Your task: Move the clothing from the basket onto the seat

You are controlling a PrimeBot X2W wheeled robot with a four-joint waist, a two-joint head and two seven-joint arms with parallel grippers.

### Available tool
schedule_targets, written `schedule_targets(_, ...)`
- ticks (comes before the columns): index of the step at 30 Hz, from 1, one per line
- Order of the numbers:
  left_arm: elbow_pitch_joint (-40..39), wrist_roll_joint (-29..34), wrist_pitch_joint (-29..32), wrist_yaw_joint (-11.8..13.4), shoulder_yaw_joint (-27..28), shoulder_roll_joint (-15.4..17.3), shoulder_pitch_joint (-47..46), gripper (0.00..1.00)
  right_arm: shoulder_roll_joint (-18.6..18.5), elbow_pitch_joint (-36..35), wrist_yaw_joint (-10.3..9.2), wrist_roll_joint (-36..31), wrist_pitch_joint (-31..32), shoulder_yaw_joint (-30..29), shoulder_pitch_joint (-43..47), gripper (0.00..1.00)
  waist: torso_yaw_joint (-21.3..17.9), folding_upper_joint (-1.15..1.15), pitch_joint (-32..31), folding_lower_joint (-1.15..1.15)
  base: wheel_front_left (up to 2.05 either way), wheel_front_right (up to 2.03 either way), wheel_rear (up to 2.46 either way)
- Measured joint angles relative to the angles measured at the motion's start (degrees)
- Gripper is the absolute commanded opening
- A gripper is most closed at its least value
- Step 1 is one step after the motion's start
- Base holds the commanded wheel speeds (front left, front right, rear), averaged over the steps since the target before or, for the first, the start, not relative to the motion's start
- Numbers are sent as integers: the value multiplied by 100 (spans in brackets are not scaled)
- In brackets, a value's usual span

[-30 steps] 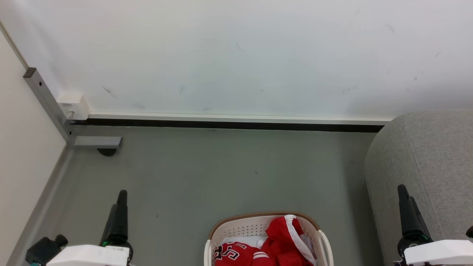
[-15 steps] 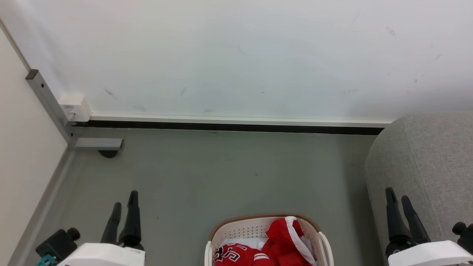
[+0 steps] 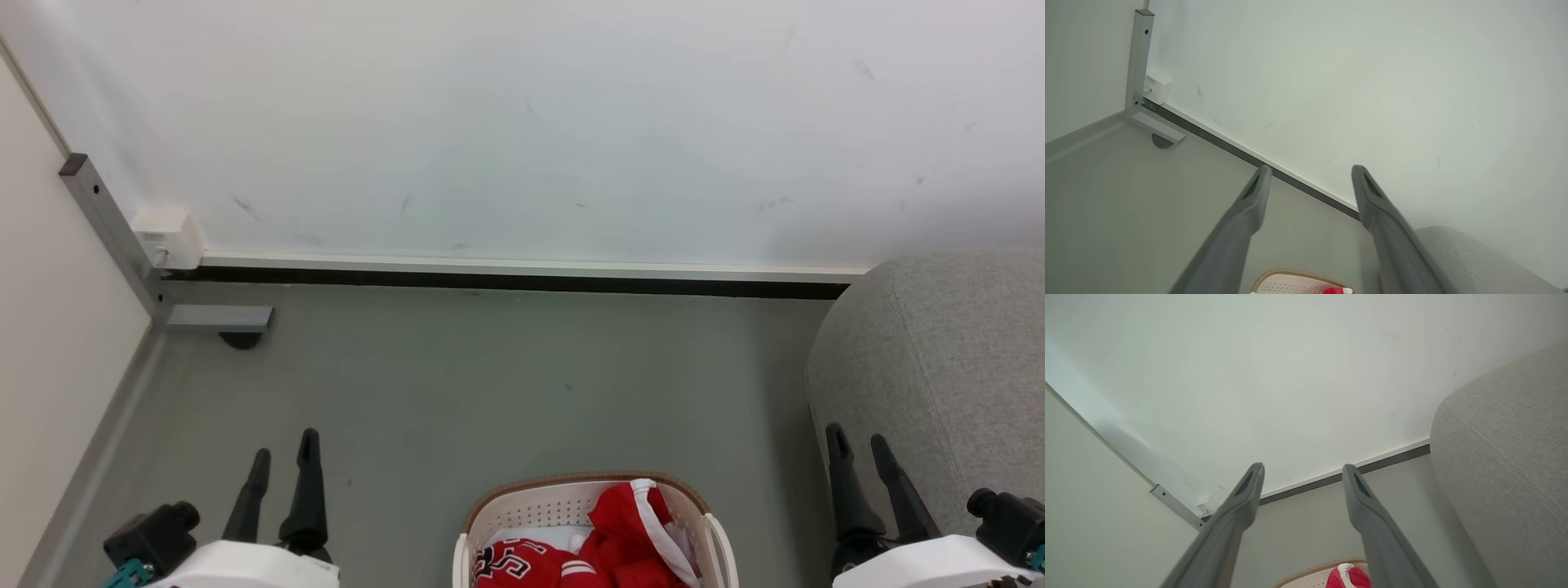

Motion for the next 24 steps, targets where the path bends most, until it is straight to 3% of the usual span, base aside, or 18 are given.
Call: schedule_targets(24, -120, 1310, -348, 77, -86, 26, 0, 100, 19, -58, 0, -1276, -352, 67, -75, 100, -3, 0, -25, 0, 0, 0, 0)
